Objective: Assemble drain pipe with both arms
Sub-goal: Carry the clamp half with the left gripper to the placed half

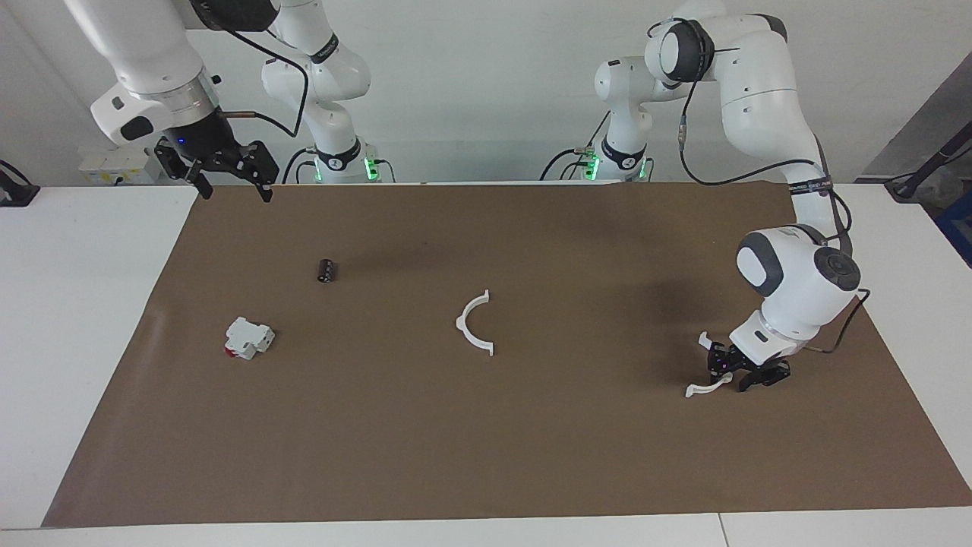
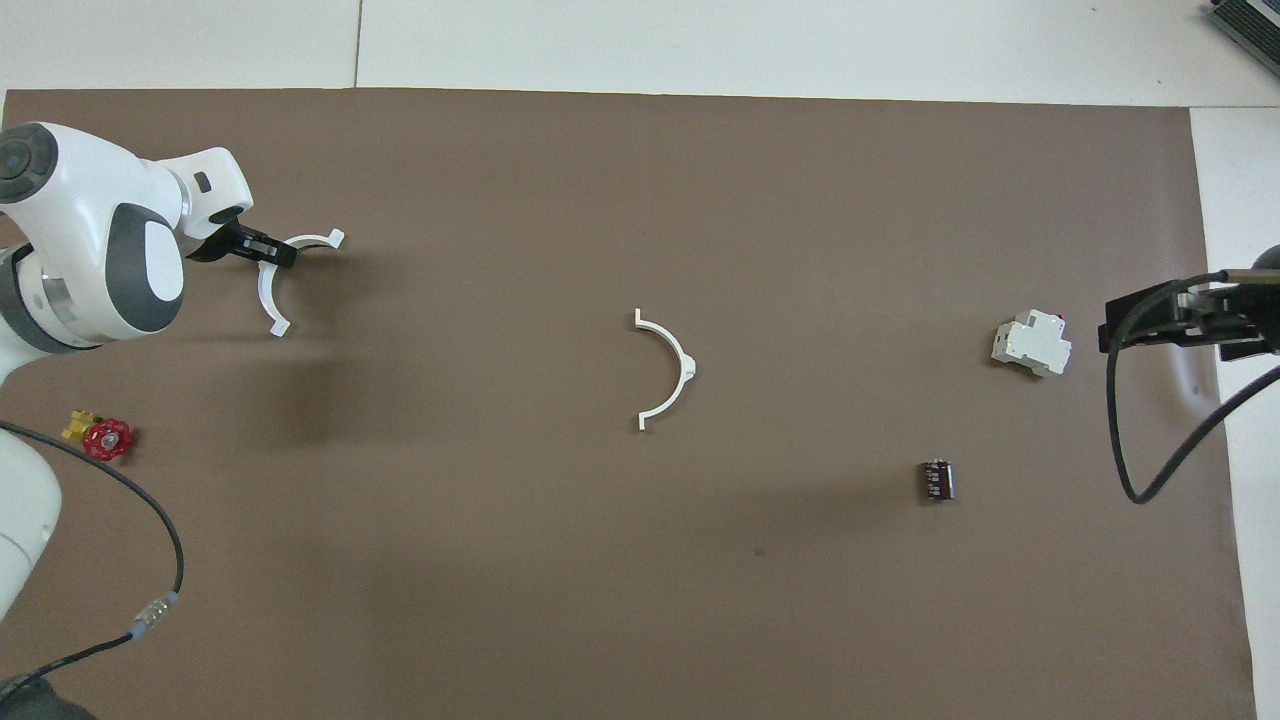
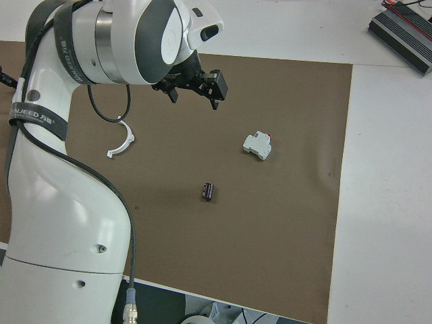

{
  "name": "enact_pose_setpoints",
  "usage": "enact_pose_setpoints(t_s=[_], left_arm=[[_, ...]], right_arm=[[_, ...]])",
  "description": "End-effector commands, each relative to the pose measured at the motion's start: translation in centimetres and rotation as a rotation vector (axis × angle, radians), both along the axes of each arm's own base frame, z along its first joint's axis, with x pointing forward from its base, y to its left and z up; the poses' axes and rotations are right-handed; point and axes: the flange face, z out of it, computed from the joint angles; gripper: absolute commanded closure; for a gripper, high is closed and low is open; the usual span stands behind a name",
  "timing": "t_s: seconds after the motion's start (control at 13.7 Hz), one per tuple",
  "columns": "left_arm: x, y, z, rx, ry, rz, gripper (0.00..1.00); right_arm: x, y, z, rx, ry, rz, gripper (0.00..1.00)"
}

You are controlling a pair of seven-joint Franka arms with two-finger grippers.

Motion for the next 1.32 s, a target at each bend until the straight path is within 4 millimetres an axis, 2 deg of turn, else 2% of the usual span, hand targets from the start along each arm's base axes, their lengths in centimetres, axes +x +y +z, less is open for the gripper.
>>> enact_pose_setpoints(t_s=[0.0,0.07,0.15,0.37,0.51,0.66,1.02,1.17,1.24], left_arm=[[-0.3,0.2,0.1,-0.021,0.023,-0.009,0.82],[-0.4,0.4,0.5,-0.023,0.035,-0.009,0.96],[-0.6,0.5,0.9,-0.024,0.037,-0.003,1.0],[-0.6,0.3,1.7,-0.025,0.034,-0.006,1.0],[-0.4,-0.6,2.1,-0.022,0.025,-0.014,1.0],[-0.3,-2.6,2.5,-0.017,0.021,-0.033,1.0],[-1.6,-10.4,2.1,-0.015,0.051,0.035,1.0],[-2.7,-14.9,1.8,0.029,0.053,0.059,1.0],[-3.6,-17.8,1.6,0.046,0.055,0.063,1.0]], right_arm=[[-0.3,0.0,0.0,0.021,0.011,0.017,0.0],[-0.3,0.0,0.0,0.021,0.011,0.017,0.0],[-0.3,0.0,0.0,0.021,0.013,0.014,0.0],[-0.3,0.0,0.0,0.021,0.013,0.017,0.0],[-0.3,0.0,0.0,0.021,0.01,0.017,0.0],[-0.3,0.0,0.0,0.021,0.013,0.017,0.0],[-0.3,0.0,0.0,0.021,0.013,0.017,0.0],[-0.3,0.0,0.0,0.021,0.013,0.014,0.0],[-0.3,0.0,0.0,0.021,0.013,0.014,0.0]])
